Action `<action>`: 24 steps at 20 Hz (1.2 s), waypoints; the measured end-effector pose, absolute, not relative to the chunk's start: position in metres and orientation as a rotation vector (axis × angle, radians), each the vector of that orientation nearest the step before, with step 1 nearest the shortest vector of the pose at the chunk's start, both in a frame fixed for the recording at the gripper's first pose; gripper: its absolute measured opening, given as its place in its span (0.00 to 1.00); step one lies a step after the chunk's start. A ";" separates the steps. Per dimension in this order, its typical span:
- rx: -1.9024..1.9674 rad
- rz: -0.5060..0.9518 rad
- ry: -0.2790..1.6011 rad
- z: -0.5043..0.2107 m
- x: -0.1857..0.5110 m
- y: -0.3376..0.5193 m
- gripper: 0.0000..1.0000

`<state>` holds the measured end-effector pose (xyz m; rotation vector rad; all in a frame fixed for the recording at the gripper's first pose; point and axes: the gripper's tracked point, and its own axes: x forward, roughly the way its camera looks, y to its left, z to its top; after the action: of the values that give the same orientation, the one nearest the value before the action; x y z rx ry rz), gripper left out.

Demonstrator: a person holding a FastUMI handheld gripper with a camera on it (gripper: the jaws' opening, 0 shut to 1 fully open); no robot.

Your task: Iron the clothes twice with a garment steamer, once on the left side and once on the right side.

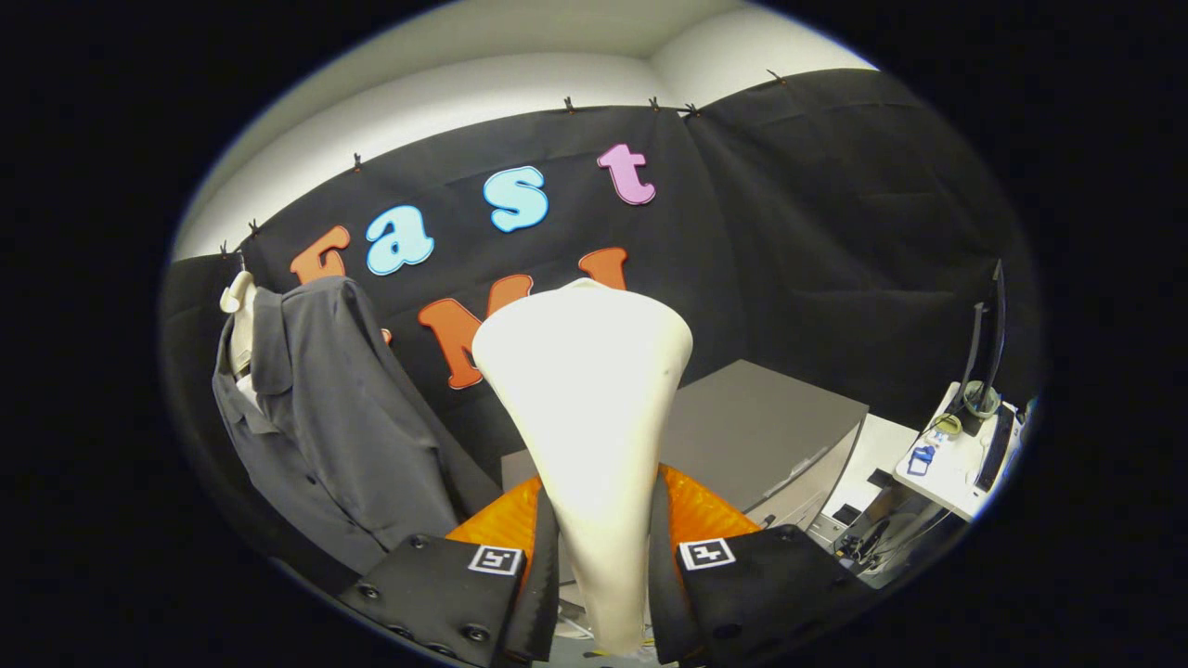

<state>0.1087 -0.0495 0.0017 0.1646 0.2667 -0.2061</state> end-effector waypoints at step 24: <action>-0.032 0.039 0.298 -0.009 0.172 0.221 0.47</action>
<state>0.1723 0.2207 -0.0093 -0.0321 0.2982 0.0386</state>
